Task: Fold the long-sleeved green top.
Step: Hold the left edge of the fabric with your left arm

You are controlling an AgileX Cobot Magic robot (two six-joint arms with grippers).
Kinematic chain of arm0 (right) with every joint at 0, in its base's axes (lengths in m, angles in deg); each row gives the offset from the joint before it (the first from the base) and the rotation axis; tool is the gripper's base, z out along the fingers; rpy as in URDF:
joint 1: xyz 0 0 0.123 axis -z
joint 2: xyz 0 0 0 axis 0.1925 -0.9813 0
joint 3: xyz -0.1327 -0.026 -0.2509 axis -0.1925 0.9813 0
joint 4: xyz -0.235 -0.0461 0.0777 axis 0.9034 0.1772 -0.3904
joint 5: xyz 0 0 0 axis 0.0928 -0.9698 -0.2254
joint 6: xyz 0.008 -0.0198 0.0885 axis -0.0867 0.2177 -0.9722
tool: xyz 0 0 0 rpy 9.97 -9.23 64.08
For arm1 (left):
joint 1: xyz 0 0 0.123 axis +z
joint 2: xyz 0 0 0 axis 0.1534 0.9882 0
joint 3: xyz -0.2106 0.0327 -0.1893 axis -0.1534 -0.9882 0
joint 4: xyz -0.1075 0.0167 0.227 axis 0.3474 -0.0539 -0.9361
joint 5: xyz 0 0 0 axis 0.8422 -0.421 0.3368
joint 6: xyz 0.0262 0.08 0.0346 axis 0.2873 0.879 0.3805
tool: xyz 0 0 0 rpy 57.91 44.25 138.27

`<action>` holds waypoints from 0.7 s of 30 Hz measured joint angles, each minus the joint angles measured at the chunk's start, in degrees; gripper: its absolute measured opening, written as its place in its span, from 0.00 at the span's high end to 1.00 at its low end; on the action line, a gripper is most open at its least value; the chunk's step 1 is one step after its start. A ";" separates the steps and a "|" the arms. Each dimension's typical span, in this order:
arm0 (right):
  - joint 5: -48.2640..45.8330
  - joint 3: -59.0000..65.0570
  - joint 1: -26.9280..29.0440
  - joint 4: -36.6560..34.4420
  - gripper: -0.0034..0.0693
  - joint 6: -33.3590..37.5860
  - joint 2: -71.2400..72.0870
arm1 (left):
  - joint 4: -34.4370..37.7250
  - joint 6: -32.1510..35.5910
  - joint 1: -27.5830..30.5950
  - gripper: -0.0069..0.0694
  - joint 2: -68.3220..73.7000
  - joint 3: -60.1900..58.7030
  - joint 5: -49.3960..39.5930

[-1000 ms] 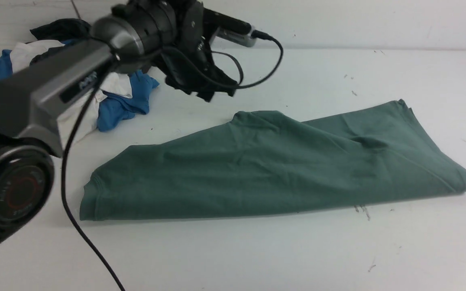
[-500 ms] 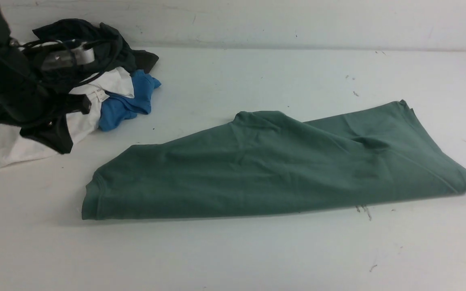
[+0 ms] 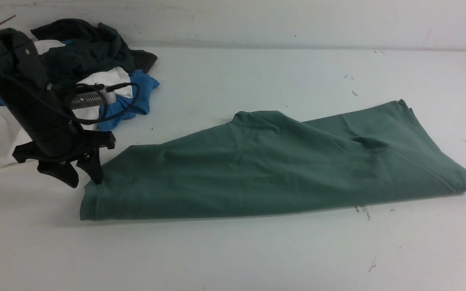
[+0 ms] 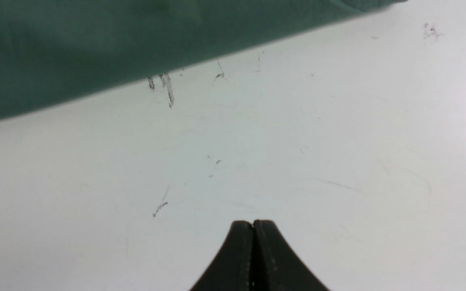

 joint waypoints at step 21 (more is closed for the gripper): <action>0.04 0.00 0.00 -0.86 0.97 0.77 0.00 | 8.09 -3.01 -1.50 0.46 7.93 1.44 -0.98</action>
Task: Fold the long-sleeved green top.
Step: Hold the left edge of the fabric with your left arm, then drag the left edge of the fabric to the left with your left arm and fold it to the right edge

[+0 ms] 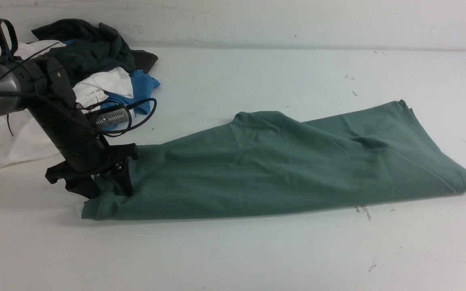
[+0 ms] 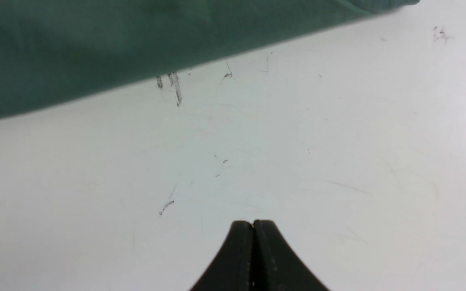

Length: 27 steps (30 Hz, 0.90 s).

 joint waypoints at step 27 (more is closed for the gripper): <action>-1.76 0.00 0.00 0.27 0.97 0.47 0.00 | 14.21 9.31 7.55 0.89 -24.34 10.21 -7.34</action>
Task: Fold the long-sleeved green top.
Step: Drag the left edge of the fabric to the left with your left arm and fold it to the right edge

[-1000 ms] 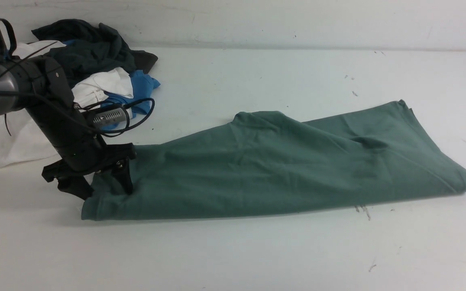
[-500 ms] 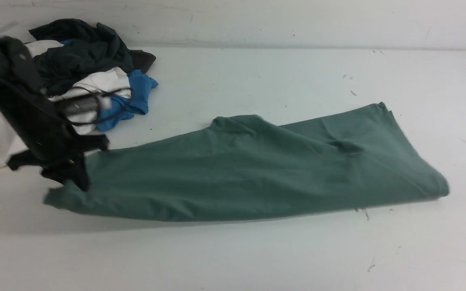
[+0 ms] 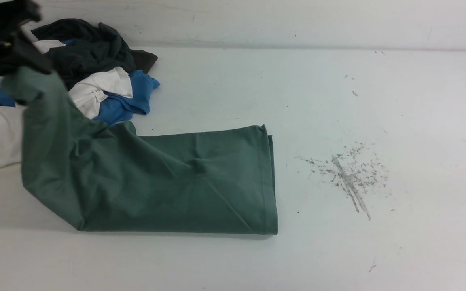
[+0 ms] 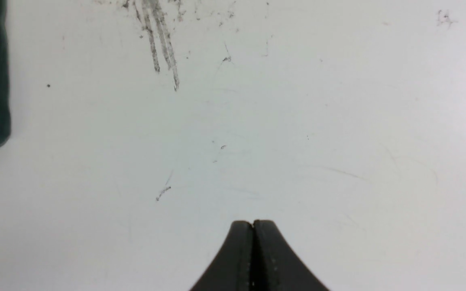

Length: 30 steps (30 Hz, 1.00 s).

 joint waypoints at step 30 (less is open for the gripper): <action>-0.06 0.00 0.00 -0.92 0.97 3.82 7.62 | 3.16 0.97 -23.87 0.39 17.10 14.08 8.29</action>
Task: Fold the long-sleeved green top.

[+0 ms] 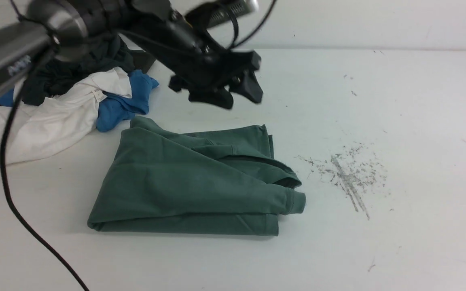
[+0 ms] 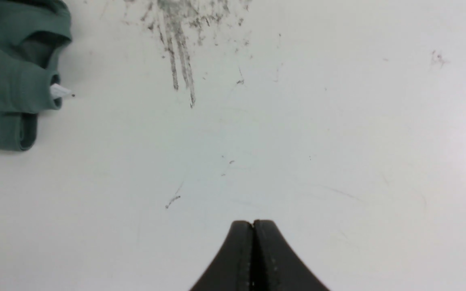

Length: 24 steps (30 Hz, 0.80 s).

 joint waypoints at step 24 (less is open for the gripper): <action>56.94 46.69 0.00 -2.47 0.97 11.10 49.38 | -3.31 1.12 7.20 0.91 -3.55 7.78 -8.74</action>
